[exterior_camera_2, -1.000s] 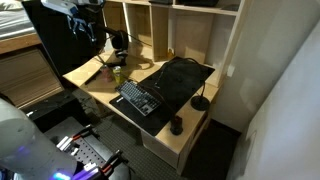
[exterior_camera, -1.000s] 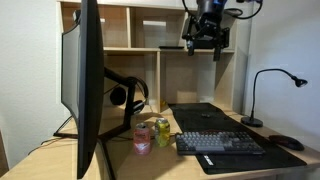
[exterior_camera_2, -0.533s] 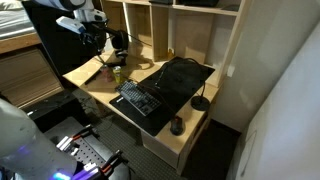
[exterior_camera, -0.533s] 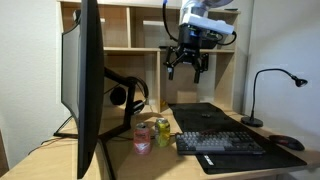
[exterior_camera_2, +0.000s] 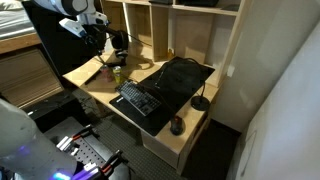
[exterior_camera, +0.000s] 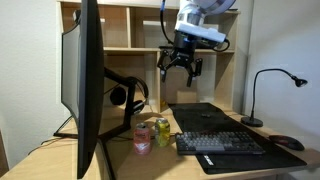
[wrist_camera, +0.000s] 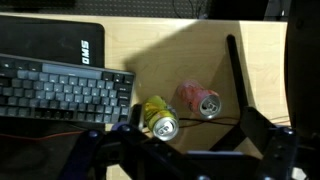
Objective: Move the yellow can to the right
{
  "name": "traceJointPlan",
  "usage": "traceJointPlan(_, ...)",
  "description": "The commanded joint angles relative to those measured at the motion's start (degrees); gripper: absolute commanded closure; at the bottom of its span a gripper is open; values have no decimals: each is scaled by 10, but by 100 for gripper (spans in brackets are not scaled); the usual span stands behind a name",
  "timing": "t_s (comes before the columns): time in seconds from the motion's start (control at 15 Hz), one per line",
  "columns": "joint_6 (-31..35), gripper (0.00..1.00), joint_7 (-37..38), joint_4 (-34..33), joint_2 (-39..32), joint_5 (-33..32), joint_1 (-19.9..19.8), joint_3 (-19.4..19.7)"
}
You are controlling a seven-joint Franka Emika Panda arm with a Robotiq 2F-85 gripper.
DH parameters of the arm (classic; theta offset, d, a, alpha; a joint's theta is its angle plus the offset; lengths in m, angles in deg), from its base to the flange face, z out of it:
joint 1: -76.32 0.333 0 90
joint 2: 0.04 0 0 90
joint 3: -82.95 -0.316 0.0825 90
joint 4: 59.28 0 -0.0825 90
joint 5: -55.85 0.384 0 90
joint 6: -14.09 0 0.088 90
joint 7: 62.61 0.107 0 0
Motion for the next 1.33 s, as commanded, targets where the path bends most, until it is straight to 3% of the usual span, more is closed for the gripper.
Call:
traceJointPlan(0.0,126,0,80,-11,-74,-19,10,-14)
traceJointPlan(0.13,172,0,145,-17,-109,-72,14,-11)
traceJointPlan(0.53,175,0,150,-9,-102,-53,32,-5)
traceJointPlan(0.67,162,0,252,-21,-139,-189,37,13)
traceJointPlan(0.87,153,0,410,-50,-187,-300,48,39)
traceJointPlan(1.07,162,0,475,-60,-225,-284,60,49)
traceJointPlan(1.13,165,0,472,-61,-230,-259,60,45)
traceJointPlan(1.27,169,0,461,-47,-219,-267,62,51)
